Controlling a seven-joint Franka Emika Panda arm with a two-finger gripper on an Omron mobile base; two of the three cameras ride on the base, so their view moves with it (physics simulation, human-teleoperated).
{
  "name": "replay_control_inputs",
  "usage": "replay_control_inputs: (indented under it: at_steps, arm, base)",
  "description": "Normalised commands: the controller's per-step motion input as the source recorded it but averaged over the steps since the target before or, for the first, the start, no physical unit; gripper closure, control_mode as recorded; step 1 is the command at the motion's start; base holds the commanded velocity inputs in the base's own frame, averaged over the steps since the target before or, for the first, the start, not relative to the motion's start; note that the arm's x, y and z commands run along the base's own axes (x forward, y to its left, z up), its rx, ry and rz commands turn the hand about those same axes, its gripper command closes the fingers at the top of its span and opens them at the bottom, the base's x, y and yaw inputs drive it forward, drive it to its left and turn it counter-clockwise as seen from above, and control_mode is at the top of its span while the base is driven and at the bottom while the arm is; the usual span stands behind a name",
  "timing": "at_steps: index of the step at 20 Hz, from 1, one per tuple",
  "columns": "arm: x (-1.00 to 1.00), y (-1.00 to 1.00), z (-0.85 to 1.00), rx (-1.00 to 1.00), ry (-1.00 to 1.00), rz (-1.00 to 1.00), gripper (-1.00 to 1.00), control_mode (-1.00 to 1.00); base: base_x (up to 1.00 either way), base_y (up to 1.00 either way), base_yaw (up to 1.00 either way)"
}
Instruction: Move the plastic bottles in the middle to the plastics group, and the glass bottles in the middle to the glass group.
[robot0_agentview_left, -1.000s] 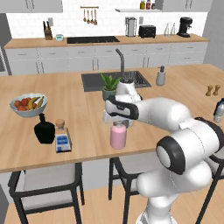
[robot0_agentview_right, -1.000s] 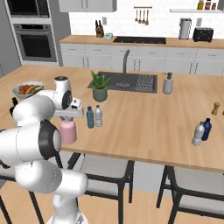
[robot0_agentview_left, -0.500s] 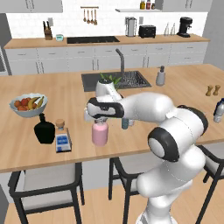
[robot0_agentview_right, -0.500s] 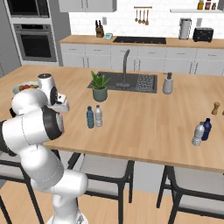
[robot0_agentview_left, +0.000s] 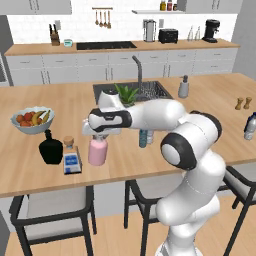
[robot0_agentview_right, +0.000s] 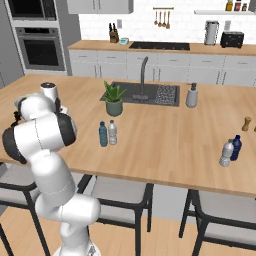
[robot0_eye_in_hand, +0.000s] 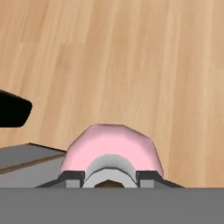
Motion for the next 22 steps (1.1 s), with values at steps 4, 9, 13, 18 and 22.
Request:
replay_control_inputs:
  at_steps: [4, 9, 13, 18, 22]
  arm:
    - [0.2, 0.35, -0.08, 0.0, -0.01, 0.0, 1.0, -1.0]
    - [0.13, 0.25, -0.17, -0.01, -0.05, 0.0, 1.0, -1.0]
    - [0.07, 0.12, -0.21, -0.01, 0.0, 0.0, 1.0, -1.0]
    - [-0.11, 0.01, -0.24, 0.0, 0.0, 0.0, 1.0, -1.0]
    - [-0.34, 0.0, -0.19, 0.0, -0.01, 0.0, -1.0, -1.0]
  base:
    - [0.0, 0.0, 0.0]
    - [0.0, 0.0, 0.0]
    - [0.0, 0.0, 0.0]
    - [0.0, 0.0, 0.0]
    - [0.0, 0.0, 0.0]
